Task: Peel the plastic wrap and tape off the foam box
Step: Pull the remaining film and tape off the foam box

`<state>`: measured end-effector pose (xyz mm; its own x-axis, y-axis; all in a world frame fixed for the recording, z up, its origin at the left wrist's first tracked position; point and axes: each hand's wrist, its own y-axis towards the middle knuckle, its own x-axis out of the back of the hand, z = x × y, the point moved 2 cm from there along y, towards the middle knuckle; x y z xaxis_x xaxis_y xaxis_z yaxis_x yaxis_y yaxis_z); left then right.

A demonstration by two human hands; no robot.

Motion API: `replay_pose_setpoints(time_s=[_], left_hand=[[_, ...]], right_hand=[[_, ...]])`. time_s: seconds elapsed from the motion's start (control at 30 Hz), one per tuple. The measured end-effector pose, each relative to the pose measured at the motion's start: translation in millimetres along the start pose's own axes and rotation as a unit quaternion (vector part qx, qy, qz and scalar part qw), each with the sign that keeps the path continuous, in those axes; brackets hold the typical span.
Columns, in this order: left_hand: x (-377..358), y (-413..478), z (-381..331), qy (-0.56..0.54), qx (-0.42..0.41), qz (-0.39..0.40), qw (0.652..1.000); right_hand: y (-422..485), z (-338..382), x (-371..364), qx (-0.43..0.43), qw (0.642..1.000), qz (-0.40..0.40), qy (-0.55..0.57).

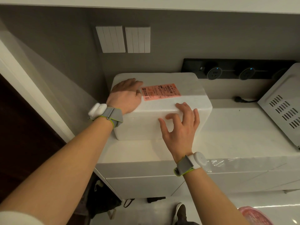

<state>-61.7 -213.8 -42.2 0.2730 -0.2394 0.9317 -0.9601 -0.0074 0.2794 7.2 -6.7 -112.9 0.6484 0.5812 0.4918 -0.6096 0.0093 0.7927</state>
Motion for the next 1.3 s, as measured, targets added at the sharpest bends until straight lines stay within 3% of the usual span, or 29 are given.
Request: replay_pose_setpoints(time_s=[1.03, 1.3], left_hand=[[1.2, -2.1, -2.0, 0.007, 0.0, -0.002, 1.0], [0.3, -0.9, -2.0, 0.007, -0.001, -0.012, 1.0]], right_hand=[[4.6, 11.4, 2.4, -0.016, 1.0, 0.001, -0.025], [16.3, 13.4, 18.9, -0.017, 0.996, 0.072, -0.052]])
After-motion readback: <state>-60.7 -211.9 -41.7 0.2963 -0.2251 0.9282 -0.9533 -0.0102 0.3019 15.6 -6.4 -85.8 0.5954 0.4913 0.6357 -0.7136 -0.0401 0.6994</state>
